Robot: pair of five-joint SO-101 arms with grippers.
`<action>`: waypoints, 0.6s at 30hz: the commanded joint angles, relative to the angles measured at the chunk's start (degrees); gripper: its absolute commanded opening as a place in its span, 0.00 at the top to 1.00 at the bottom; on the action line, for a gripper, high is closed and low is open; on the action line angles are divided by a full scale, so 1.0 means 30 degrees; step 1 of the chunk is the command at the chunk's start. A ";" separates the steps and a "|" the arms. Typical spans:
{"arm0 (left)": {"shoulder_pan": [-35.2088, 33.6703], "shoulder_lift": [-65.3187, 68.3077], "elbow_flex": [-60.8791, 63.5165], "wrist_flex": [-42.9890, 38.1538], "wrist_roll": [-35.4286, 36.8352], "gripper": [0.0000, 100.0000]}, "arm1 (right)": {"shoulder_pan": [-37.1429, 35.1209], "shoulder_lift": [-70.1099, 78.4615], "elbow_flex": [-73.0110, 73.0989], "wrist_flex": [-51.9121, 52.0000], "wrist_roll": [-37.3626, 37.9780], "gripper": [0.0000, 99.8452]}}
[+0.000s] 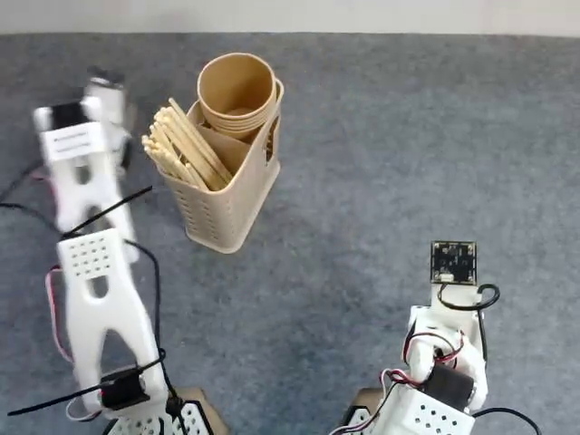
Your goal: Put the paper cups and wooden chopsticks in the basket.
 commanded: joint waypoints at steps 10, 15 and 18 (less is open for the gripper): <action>0.3062 -1.5663 -0.1363 0.0205 0.1875 1.00 | -0.0132 0.0015 0.2359 -0.0220 0.0176 0.91; 0.9597 -2.4278 0.6081 0.0117 0.2051 1.00 | -0.0132 0.0015 0.2330 -0.0220 0.0176 0.91; 1.2938 -2.8645 1.1326 -0.0293 0.1875 1.00 | -0.0132 0.0015 0.2330 -0.0220 0.0176 0.91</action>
